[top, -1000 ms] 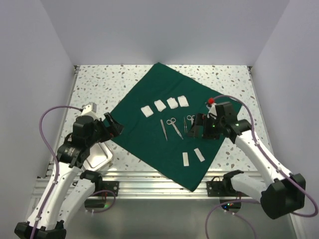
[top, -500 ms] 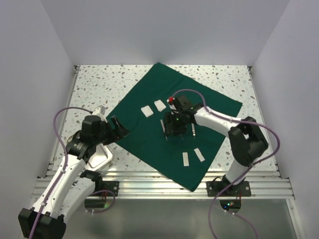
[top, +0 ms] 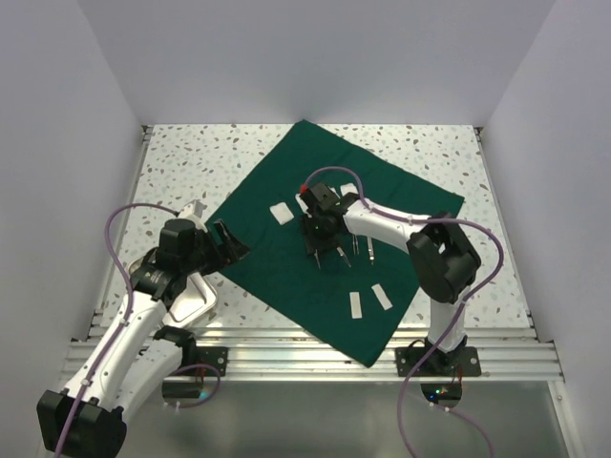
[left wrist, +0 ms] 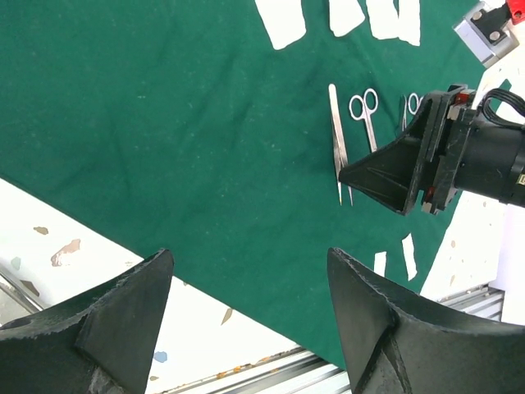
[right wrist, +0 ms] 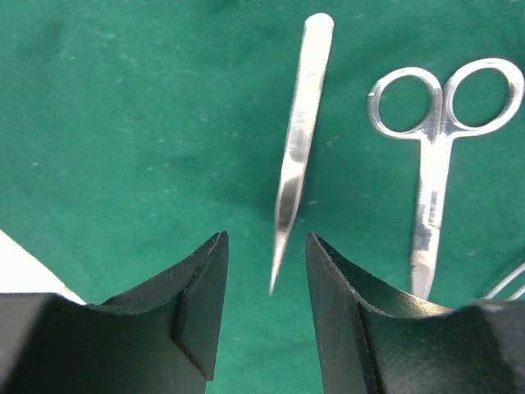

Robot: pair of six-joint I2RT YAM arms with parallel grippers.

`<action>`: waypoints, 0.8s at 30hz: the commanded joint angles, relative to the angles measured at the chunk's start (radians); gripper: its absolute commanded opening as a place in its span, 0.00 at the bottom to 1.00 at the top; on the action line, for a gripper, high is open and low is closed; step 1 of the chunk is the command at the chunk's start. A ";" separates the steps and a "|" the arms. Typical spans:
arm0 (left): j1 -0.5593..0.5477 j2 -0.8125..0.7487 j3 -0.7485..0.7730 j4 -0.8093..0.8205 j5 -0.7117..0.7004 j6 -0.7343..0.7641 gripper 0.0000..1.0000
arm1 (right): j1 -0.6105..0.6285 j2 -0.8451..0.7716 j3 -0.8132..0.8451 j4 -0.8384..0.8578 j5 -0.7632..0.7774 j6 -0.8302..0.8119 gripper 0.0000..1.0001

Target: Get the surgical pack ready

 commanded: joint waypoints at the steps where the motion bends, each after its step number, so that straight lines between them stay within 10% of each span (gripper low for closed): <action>1: -0.002 -0.006 -0.009 0.055 0.015 -0.012 0.79 | 0.005 0.024 0.046 -0.030 0.071 -0.029 0.46; 7: -0.003 0.002 -0.004 0.060 0.017 -0.015 0.77 | 0.010 0.059 0.038 -0.009 0.065 -0.024 0.38; 16: -0.003 0.032 0.002 0.089 0.044 -0.020 0.74 | 0.014 0.016 0.006 0.003 0.112 -0.027 0.01; 24: -0.043 0.182 -0.016 0.308 0.193 -0.070 0.67 | 0.016 -0.220 -0.187 0.230 -0.165 0.020 0.00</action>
